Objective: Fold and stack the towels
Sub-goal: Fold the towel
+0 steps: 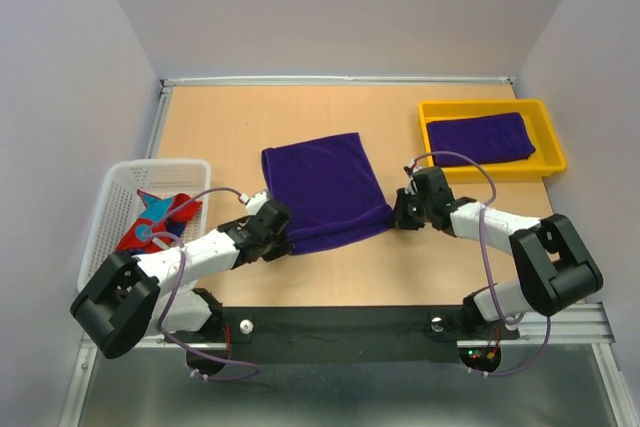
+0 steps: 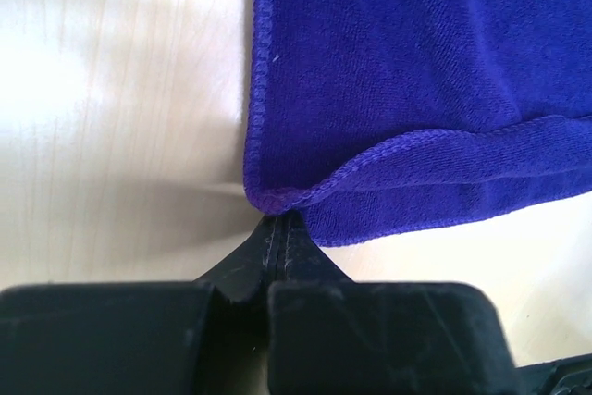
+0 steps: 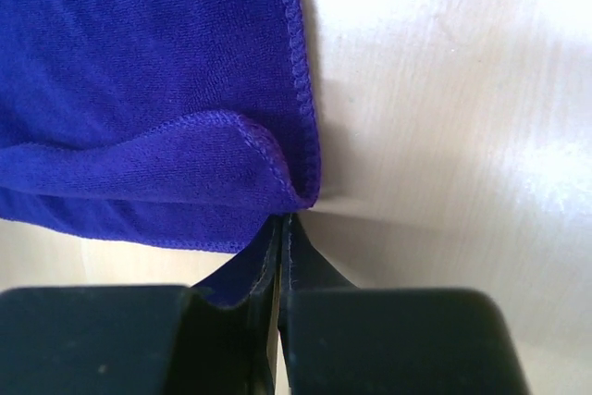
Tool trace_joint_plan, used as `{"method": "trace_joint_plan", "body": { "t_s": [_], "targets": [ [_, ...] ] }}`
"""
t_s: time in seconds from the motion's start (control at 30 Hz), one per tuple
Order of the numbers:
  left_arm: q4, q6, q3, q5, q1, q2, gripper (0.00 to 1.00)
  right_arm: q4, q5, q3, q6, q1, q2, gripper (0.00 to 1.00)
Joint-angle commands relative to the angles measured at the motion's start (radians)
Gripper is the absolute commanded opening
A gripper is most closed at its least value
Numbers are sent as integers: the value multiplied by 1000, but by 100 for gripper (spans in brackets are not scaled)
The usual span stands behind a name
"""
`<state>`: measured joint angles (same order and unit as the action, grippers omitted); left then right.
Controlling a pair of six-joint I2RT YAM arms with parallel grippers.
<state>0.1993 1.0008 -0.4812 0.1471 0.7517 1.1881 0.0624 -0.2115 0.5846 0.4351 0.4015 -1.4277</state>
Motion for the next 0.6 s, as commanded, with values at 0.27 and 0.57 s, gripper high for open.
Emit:
{"method": "trace_joint_plan", "body": {
  "t_s": [0.27,0.57],
  "targets": [
    [273,67,-19,66,1,-106,0,178,244,-8,85,10,55,1],
    [214,64,23,-9,-11,-115,0,182,224,-29,131,11,72,1]
  ]
}}
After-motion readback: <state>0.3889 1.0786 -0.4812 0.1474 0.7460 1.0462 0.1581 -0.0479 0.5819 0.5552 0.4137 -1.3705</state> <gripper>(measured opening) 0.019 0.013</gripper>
